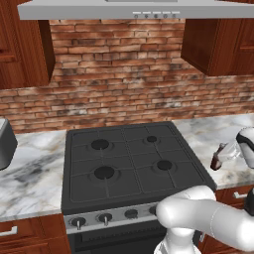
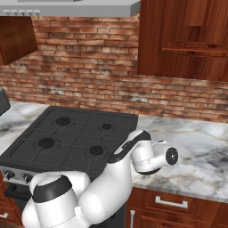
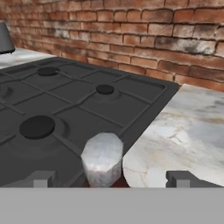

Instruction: Take 2 condiments from the cabinet and move them on the counter near the stove.Make sure the condiments are lined up with each other, next to each other.

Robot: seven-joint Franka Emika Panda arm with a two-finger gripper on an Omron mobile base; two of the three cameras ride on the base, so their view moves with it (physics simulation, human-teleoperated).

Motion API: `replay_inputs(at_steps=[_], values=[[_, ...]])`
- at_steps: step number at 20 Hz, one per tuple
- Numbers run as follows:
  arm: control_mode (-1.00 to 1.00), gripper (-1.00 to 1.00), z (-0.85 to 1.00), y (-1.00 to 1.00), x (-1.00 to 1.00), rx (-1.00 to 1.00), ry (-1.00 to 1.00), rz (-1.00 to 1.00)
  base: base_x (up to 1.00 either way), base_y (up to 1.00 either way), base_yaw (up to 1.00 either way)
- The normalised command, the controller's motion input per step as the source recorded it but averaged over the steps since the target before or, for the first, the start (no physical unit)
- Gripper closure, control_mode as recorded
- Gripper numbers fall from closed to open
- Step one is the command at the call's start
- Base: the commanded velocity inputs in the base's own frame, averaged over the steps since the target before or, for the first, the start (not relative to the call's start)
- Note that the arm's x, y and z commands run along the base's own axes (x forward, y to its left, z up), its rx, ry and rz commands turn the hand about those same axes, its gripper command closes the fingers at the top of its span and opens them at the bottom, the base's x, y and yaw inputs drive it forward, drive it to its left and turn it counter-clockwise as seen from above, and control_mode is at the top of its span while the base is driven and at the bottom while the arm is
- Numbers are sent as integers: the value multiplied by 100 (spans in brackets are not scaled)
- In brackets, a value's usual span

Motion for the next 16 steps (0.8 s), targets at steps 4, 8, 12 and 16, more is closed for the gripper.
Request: replay_inputs(at_steps=[4, 8, 12, 16], values=[[-100, -100, 31, 0, -22, 0, 0, 0, 0, 0, 0], [-100, -100, 50, 0, -14, 0, 0, 0, 0, 0, 0], [-100, -100, 66, 12, -4, 0, 0, 0, 0, 0, 0], [-100, -100, 89, 34, -18, 0, 2, 0, 0, 0, 0]])
